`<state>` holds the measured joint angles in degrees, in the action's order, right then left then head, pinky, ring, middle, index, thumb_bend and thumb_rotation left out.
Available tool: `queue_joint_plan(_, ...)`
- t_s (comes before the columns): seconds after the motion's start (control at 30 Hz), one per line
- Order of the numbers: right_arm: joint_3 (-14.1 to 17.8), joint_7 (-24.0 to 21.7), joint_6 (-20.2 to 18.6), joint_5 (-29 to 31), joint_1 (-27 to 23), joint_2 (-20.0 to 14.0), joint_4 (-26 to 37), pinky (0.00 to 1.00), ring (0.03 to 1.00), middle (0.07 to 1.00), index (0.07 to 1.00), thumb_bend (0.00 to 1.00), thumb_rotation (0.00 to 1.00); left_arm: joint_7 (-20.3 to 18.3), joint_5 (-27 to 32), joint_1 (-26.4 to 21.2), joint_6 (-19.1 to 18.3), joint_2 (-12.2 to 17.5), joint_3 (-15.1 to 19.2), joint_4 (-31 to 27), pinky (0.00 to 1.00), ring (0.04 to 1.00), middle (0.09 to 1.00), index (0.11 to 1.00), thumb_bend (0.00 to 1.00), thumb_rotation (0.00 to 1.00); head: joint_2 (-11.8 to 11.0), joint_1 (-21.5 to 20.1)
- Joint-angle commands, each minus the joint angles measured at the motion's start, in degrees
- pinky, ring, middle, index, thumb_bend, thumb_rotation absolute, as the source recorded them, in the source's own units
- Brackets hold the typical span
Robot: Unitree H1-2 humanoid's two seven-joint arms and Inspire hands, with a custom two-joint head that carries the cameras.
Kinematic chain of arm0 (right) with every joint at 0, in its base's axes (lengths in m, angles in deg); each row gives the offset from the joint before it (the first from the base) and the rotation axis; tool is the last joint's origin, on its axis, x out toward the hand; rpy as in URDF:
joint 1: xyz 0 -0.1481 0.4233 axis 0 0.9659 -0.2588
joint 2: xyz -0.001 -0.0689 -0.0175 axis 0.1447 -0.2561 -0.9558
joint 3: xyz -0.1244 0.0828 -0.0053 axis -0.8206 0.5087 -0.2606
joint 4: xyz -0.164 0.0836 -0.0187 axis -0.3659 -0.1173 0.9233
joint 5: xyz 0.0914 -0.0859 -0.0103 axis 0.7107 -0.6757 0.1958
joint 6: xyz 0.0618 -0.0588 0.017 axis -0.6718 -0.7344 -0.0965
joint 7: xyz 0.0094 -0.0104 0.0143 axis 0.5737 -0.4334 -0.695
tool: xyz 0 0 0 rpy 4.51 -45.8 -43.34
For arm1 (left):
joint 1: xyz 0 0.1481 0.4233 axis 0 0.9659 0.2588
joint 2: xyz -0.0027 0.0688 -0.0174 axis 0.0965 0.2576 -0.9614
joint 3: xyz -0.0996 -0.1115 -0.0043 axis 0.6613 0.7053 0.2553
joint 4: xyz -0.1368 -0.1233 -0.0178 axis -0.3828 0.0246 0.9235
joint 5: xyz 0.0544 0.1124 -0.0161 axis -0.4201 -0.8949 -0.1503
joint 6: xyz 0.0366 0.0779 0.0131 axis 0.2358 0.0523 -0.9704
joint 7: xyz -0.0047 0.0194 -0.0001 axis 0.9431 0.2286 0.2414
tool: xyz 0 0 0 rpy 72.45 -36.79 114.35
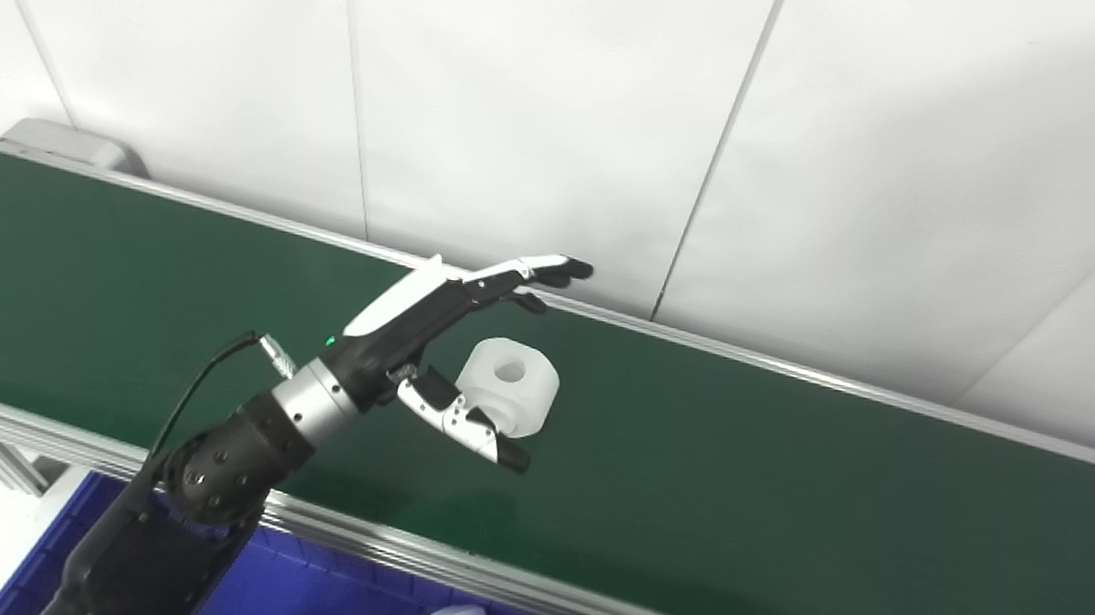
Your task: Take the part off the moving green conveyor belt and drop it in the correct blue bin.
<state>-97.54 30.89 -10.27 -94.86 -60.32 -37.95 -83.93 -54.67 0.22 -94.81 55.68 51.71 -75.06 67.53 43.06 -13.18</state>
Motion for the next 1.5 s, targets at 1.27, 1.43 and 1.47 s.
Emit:
queue_joint_plan(1.27,6.4,-6.6,2.8,-1.2,2.0,6.6,4.7,0.72,0.802,0.847,0.898,0.85,0.5,7.2,-30.0,-12.8,-5.8,-4.8,-12.9,16.8,0.96,0.946,0.952,0.883,0.99,0.1,3.1,0.6)
queue_joint_plan(1.43,6.1,-5.9,2.8,-1.2,1.9,6.6,4.4,0.72,0.801,0.847,0.896,0.85,0.5,9.0,-27.3,-12.6,-4.0,-7.1,-12.6,20.1,0.82,0.874,0.915,0.85,0.96,0.07,3.0,0.5)
queue_joint_plan(1.47,6.2,-5.9,2.8,-1.2,1.9,6.7,4.4,0.72,0.8,0.848,0.897,0.85,0.51,9.6,-26.7,-12.5,-3.4,-7.6,-12.4,20.8,0.75,0.832,0.885,0.834,0.94,0.06,3.1,0.5)
